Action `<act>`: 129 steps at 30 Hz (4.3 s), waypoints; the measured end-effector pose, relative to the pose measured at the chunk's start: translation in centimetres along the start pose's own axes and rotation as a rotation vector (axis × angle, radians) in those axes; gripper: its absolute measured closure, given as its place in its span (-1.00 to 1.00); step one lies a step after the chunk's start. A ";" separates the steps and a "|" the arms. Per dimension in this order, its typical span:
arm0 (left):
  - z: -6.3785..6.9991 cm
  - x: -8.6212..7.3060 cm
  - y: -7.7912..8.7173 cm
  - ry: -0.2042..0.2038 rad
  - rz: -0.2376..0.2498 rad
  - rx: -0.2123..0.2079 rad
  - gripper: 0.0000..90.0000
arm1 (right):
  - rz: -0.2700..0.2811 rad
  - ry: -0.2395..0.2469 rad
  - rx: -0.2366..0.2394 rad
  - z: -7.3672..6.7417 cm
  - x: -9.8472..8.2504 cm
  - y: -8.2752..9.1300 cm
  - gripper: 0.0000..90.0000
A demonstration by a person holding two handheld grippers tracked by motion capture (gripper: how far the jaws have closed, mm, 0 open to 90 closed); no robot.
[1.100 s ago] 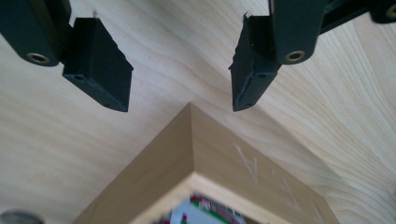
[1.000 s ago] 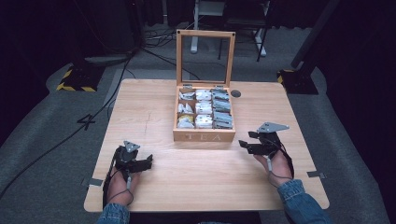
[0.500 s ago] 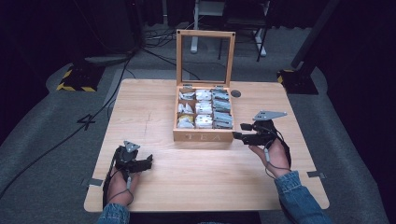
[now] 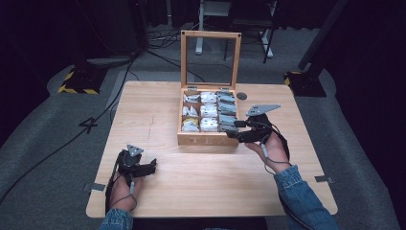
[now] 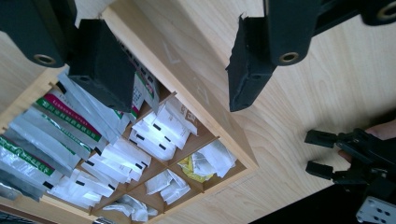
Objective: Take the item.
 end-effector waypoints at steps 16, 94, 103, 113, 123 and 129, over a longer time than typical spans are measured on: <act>0.0 0.0 0.0 0.000 0.000 0.000 -0.67 | -0.147 -0.013 -0.004 1.3 2.5 -4.5 0.29; 0.0 0.0 0.0 0.002 0.001 -0.003 -0.67 | 0.100 0.007 -0.006 -1.1 4.6 -0.7 0.99; 0.0 0.0 0.0 -0.001 0.001 0.001 -0.67 | 0.151 0.010 -0.006 -1.6 3.2 1.5 0.99; 0.0 0.0 0.0 0.000 0.000 -0.001 -0.67 | 0.181 -0.022 -0.036 -0.3 1.4 4.2 0.99; -0.2 0.4 -0.3 0.000 -0.002 -0.004 -0.67 | 0.198 -0.077 -0.084 1.6 -0.4 6.1 0.99; -0.2 0.5 -0.3 -0.010 0.000 -0.005 -0.67 | 0.188 -0.104 -0.110 2.9 -1.3 6.6 0.99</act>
Point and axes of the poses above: each handheld gripper's, and its own axes: y roughly backward along the jaws, x roughly out of its top, z roughly to its right, the point moved 9 cm from there along -y, roughly forward along the jaws, and after that the axes turned 12 degrees about -z, right-handed, at the moved point
